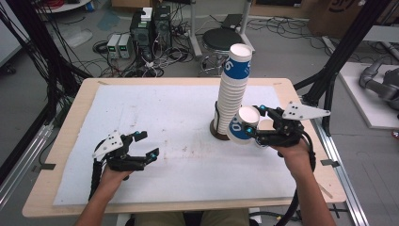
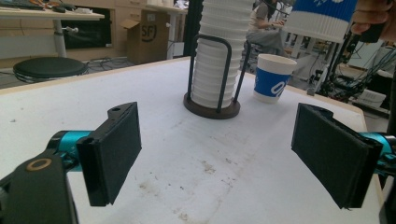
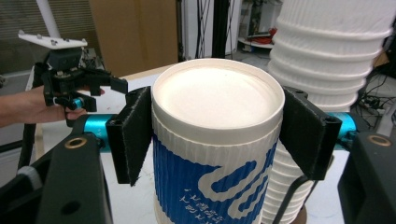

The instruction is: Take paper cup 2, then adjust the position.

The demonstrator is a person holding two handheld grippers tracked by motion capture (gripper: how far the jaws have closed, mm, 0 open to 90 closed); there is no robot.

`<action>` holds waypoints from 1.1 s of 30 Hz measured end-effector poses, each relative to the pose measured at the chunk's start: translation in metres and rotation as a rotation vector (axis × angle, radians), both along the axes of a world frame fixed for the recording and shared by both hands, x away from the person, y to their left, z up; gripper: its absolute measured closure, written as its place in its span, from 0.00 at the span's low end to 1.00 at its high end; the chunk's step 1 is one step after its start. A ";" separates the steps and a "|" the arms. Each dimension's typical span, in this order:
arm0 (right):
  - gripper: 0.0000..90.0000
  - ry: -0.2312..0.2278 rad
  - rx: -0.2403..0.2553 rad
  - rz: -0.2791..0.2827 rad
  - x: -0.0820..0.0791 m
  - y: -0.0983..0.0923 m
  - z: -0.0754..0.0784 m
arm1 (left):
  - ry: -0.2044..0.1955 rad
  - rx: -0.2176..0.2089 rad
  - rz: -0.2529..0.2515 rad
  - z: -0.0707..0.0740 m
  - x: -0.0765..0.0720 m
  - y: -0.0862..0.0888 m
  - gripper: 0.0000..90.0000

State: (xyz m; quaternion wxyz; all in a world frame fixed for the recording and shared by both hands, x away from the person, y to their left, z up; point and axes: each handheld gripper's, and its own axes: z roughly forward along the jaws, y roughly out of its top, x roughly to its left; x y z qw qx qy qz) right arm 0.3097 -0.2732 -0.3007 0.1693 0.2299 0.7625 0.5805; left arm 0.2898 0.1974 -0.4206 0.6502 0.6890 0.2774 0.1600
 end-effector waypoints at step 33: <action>0.34 0.017 -0.030 0.139 0.009 0.057 -0.011 | -0.055 -0.022 -0.138 0.013 -0.004 -0.026 0.17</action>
